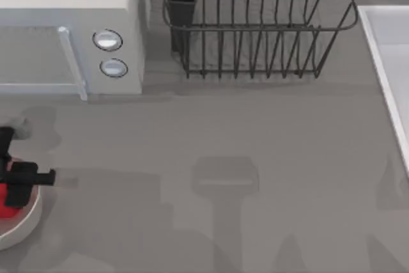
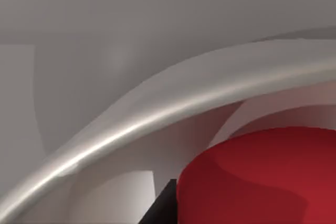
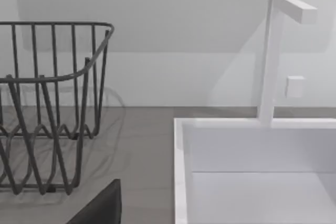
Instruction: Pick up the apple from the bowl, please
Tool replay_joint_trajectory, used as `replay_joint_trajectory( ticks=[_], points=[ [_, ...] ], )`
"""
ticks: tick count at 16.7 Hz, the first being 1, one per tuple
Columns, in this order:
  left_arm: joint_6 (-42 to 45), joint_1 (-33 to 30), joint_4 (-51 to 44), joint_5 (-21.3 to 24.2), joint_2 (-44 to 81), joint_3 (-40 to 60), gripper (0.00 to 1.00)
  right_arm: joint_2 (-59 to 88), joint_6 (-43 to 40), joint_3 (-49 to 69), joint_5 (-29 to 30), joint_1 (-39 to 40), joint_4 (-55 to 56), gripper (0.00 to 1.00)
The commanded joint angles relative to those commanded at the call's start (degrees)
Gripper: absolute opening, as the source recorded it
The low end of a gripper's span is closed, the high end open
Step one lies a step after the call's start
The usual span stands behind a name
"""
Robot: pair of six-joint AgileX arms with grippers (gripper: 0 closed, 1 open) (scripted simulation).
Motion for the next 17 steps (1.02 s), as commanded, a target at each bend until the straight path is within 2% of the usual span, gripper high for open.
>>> replay_joint_trajectory(
  ticks=[6, 17],
  points=[
    [0.1, 0.0, 2.6, 0.0, 1.7, -1.8, 1.0, 0.0, 0.0, 0.0, 0.0, 0.0, 0.0, 1.0],
    [0.1, 0.0, 2.6, 0.0, 1.7, -1.8, 0.17, 0.0, 0.0, 0.0, 0.0, 0.0, 0.0, 1.0]
  ],
)
